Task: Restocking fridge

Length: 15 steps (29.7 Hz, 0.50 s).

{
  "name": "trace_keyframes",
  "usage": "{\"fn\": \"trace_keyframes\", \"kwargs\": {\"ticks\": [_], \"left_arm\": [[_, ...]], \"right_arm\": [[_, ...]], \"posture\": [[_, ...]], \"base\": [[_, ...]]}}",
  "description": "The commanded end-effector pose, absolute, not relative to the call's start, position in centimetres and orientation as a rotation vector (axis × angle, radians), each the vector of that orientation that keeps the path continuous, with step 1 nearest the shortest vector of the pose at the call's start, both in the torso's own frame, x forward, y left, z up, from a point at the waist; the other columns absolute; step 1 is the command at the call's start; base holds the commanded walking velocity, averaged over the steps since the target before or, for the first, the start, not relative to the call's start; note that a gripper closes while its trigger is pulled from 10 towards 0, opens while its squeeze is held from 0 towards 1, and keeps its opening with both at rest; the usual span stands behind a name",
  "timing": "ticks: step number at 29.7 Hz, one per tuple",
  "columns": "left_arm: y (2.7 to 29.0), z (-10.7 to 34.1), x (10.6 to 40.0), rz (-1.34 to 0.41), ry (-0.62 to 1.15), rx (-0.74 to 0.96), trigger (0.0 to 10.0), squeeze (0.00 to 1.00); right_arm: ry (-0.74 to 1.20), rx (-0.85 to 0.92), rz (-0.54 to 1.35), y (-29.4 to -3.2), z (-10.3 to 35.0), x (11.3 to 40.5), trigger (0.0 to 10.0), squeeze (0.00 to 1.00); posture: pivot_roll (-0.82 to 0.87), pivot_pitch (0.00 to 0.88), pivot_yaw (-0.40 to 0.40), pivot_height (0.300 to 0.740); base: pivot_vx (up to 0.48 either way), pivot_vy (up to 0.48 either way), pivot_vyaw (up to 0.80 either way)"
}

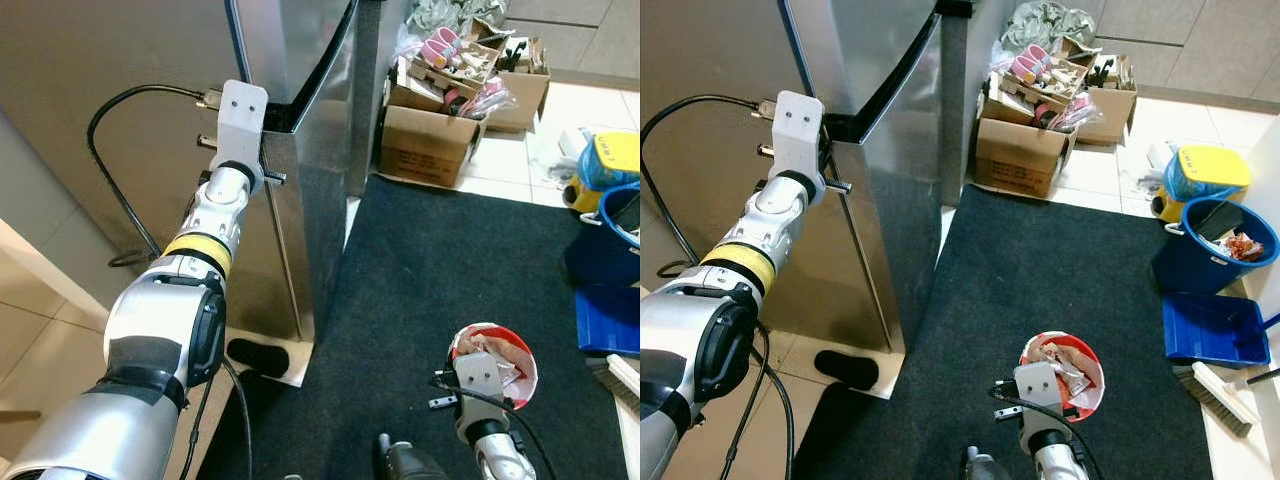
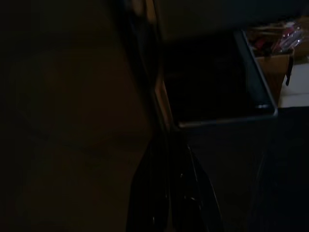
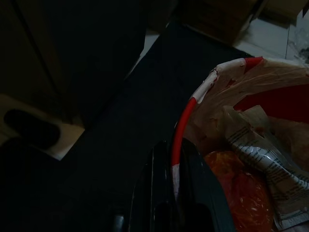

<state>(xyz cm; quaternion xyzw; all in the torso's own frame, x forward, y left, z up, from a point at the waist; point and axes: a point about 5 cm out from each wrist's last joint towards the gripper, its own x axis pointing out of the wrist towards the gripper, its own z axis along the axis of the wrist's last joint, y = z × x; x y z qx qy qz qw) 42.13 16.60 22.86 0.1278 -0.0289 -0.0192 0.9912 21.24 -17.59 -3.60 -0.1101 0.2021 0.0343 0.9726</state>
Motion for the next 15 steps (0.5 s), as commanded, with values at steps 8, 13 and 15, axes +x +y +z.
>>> {"fn": "trace_keyframes", "kwargs": {"ticks": [8, 13, 15], "left_arm": [[17.36, 22.44, 42.07, -0.01, -0.025, 0.269, 10.0, 0.0], [17.48, 22.49, 42.05, -0.012, -0.03, 0.265, 10.0, 1.0], [17.55, 22.5, 42.04, -0.011, -0.031, 0.262, 10.0, 1.0]], "right_arm": [[0.389, -0.224, 0.061, -17.79, -3.29, 21.06, 10.0, 0.0], [0.389, -0.225, 0.061, -17.81, -3.25, 21.06, 10.0, 0.0], [0.389, -0.225, 0.061, -17.82, -3.22, 21.08, 10.0, 0.0]], "posture": [[-0.16, 0.195, 0.024, 0.727], [-0.16, 0.194, 0.023, 0.727], [-0.16, 0.193, 0.022, 0.727]], "base": [[0.0, 0.0, 0.0], [0.0, 0.0, 0.0], [0.0, 0.0, 0.0]]}}
